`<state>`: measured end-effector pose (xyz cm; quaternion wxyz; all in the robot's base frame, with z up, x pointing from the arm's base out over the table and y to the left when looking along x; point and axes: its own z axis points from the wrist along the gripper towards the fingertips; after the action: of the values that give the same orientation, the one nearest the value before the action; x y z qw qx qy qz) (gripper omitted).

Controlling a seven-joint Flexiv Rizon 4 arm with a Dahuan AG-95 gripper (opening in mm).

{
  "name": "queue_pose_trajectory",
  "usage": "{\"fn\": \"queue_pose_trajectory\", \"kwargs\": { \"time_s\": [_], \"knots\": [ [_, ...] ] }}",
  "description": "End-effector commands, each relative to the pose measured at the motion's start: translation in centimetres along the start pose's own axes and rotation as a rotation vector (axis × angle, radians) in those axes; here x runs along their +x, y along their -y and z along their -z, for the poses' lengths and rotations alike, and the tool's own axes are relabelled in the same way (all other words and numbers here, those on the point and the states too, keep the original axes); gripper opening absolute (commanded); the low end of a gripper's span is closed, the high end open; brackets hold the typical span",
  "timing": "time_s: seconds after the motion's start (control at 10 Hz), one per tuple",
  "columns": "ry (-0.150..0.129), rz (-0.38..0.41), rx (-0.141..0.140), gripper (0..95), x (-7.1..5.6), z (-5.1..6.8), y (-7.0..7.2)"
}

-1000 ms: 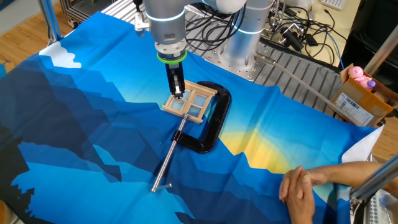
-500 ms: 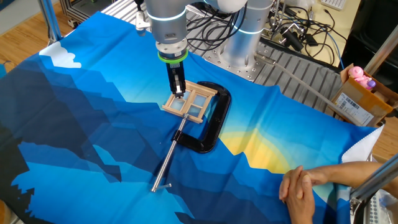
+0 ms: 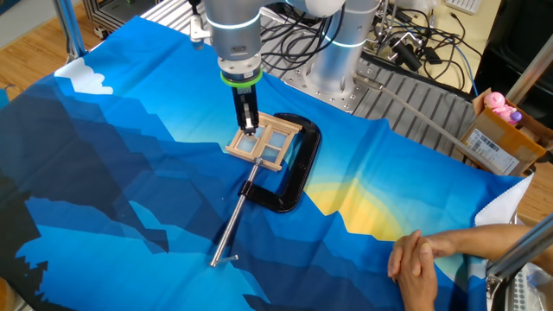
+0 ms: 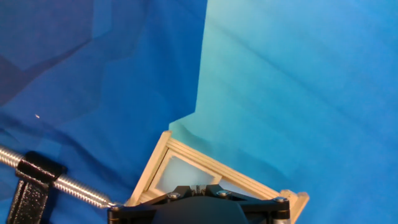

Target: Open a sliding window

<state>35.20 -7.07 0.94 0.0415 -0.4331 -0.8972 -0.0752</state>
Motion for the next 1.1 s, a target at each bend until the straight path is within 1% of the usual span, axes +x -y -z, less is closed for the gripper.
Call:
{"fn": "queue_pose_trajectory", "kwargs": {
  "time_s": [0.1, 1.1],
  "knots": [
    [0.009, 0.0, 0.002, 0.0, 0.11, -0.12, 0.21],
    [0.016, -0.012, 0.009, 0.0, 0.11, -0.08, 0.21]
  ]
}}
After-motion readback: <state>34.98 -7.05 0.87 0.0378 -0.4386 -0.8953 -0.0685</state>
